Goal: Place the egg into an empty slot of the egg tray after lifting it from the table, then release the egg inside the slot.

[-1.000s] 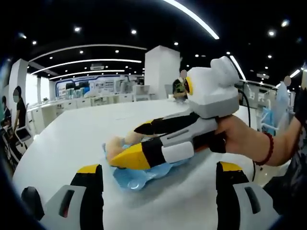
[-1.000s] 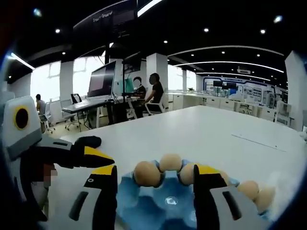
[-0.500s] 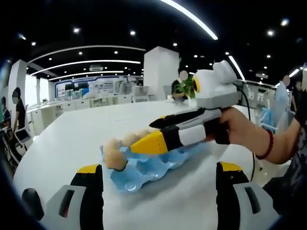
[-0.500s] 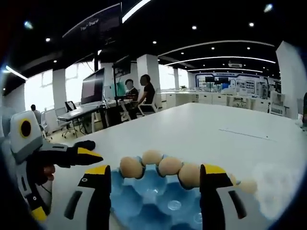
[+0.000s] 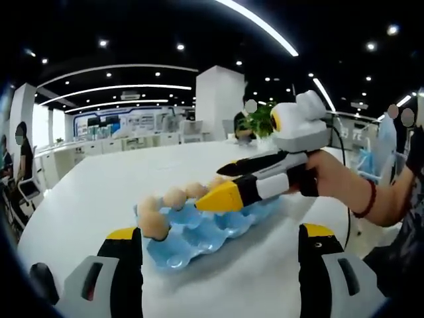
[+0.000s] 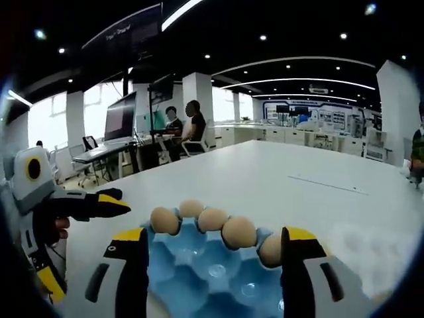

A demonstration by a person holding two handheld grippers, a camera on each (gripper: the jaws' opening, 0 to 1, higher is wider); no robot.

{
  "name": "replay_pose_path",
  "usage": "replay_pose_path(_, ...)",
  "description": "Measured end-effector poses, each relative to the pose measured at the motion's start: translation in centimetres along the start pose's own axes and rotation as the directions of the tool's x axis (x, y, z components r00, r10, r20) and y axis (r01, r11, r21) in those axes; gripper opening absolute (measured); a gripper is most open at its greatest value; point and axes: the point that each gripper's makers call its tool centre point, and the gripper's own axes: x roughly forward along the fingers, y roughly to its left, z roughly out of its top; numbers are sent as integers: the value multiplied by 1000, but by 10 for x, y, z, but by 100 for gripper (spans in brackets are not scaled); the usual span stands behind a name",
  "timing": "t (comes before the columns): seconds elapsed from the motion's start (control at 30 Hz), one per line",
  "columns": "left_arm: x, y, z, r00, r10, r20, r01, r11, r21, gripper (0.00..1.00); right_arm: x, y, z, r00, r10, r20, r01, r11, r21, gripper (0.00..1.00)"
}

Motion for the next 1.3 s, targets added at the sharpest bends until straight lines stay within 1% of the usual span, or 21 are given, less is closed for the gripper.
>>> replay_pose_path(0.2,0,-2,1,1000,-2,4,2,1000,-3,100,-9,-7,-1,1000,-9,0,9,1000,5,86)
replay_pose_path(0.33,1,-4,0,1000,-8,-1,8,1000,1,100,-14,-13,-4,1000,-1,-6,1,999,44,86)
replay_pose_path(0.4,2,-4,1,1000,-9,1,9,1000,1,100,-16,-18,-6,1000,-12,-7,12,999,45,86)
replay_pose_path(0.53,2,-3,-1,1000,-2,-14,2,1000,11,100,-23,-29,-8,999,-43,-7,43,998,39,86)
replay_pose_path(0.7,2,-1,1,1000,9,-1,-9,1000,5,100,-31,-40,-9,998,-68,-8,68,997,36,86)
replay_pose_path(0.83,3,-3,-1,1000,-6,-9,6,1000,-15,100,-39,-48,-9,996,-91,-6,92,995,37,86)
replay_pose_path(0.97,4,-4,-2,1000,-4,-13,4,1000,-4,100,-49,-58,-13,994,-109,-6,109,993,36,85)
replay_pose_path(1.1,5,-3,-3,1000,-1,-23,1,1000,-3,100,-60,-70,-15,990,-143,3,143,989,50,85)
replay_pose_path(1.3,6,-3,-1,1000,-1,-16,1,1000,-2,100,-74,-85,-19,982,-187,1,187,981,54,84)
